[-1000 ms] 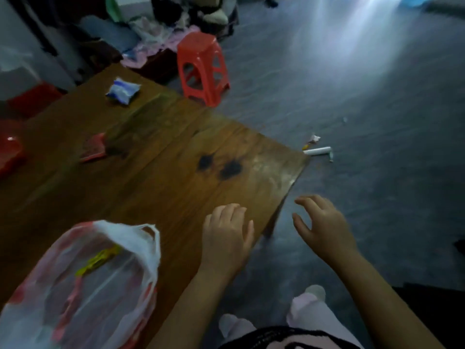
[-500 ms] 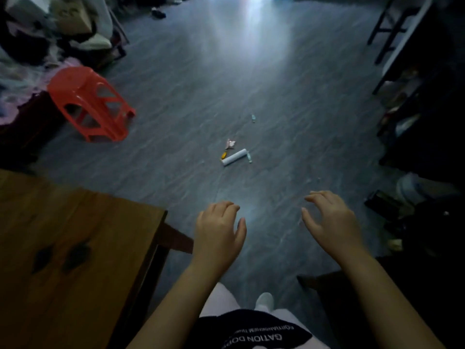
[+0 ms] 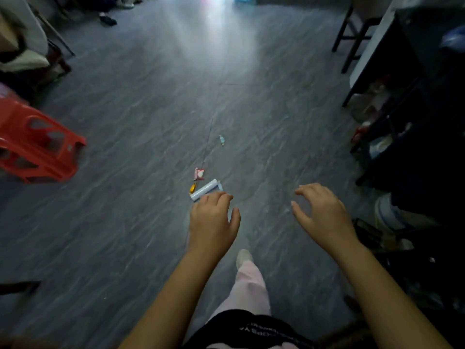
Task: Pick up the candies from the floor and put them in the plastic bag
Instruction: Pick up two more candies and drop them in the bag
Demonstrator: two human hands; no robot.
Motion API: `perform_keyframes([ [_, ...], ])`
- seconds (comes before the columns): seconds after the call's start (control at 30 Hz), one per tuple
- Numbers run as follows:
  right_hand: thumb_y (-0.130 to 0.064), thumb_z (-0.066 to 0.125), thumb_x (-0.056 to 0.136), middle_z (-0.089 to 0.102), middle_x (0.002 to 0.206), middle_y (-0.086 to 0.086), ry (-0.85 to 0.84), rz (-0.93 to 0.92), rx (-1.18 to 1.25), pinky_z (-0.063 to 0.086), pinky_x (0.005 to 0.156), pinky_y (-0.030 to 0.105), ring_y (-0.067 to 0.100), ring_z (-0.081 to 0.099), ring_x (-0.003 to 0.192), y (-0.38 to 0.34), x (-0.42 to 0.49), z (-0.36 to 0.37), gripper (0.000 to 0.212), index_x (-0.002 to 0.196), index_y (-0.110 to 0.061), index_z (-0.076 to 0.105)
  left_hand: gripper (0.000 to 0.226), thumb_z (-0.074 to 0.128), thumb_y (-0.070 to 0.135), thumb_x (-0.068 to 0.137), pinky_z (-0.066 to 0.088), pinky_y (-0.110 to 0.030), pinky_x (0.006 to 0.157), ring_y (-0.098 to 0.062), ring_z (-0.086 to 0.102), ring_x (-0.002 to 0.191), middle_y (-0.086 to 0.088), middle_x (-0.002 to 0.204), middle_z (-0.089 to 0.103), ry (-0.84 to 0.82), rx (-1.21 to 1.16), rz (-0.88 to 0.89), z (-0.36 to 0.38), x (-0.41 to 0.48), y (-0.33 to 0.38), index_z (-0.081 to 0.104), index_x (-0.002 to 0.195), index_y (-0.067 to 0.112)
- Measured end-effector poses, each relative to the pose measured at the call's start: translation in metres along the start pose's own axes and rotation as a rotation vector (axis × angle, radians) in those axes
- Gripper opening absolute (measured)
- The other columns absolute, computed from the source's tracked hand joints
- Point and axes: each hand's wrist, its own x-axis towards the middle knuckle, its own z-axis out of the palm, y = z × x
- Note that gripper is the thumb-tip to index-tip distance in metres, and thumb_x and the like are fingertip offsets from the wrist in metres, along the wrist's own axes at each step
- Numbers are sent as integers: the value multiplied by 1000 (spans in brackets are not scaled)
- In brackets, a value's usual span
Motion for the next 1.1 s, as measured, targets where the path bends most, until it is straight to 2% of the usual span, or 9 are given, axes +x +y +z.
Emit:
perform_keyframes([
  [0.2, -13, 66, 77, 65, 98, 18, 35, -48, 28, 49, 81, 46, 36, 60, 93, 9, 135, -11, 22, 97, -3, 62, 21, 68, 8, 74, 51, -50, 76, -37, 62, 84, -19, 93, 68, 79, 4, -12, 10, 143, -8, 64, 93, -1],
  [0.4, -10, 67, 76, 66, 99, 18, -31, 0, 71, 49, 81, 44, 36, 60, 93, 45, 233, 4, 23, 98, -3, 63, 23, 61, 15, 74, 51, -48, 75, -34, 63, 81, -17, 90, 69, 46, 12, -85, 44, 230, -9, 65, 91, 1],
  [0.47, -10, 67, 76, 65, 99, 18, -40, -29, 102, 49, 82, 45, 36, 60, 94, 56, 281, 10, 25, 99, -3, 62, 21, 67, 10, 73, 51, -51, 76, -35, 63, 81, -17, 89, 68, 31, 14, -160, 56, 261, -17, 64, 91, 1],
  [0.63, -10, 65, 78, 65, 101, 20, -109, -207, 104, 48, 83, 46, 37, 59, 96, 71, 423, 15, 26, 102, -1, 61, 22, 73, 5, 70, 50, -44, 65, -37, 63, 77, -20, 86, 68, 128, 82, -371, 71, 352, -36, 64, 89, -1],
  [0.73, -10, 66, 77, 65, 99, 20, -163, -327, 85, 49, 81, 46, 38, 60, 94, 70, 493, 15, 26, 101, -1, 61, 20, 63, 13, 74, 49, -43, 68, -36, 62, 79, -18, 88, 68, 210, 84, -484, 72, 395, -37, 63, 91, 1],
  [0.83, -14, 64, 79, 63, 105, 18, -257, -391, 61, 47, 83, 43, 35, 57, 100, 63, 552, 31, 29, 106, -4, 59, 24, 54, 18, 76, 48, -40, 72, -34, 62, 80, -16, 89, 67, 277, 57, -617, 77, 423, -44, 63, 90, 2],
  [0.93, -11, 65, 78, 63, 102, 19, -358, -474, 96, 47, 82, 43, 36, 58, 98, 47, 595, 57, 28, 104, -2, 60, 34, 42, 27, 78, 48, -41, 70, -35, 61, 77, -17, 87, 67, 319, 45, -747, 82, 435, -60, 63, 88, 3],
  [1.1, -9, 67, 76, 64, 94, 19, -480, -657, 55, 49, 75, 41, 36, 60, 89, 9, 667, 120, 25, 99, -1, 62, 41, 40, 31, 77, 49, -46, 74, -39, 61, 83, -21, 91, 67, 402, 74, -999, 98, 466, -117, 64, 89, -1],
])
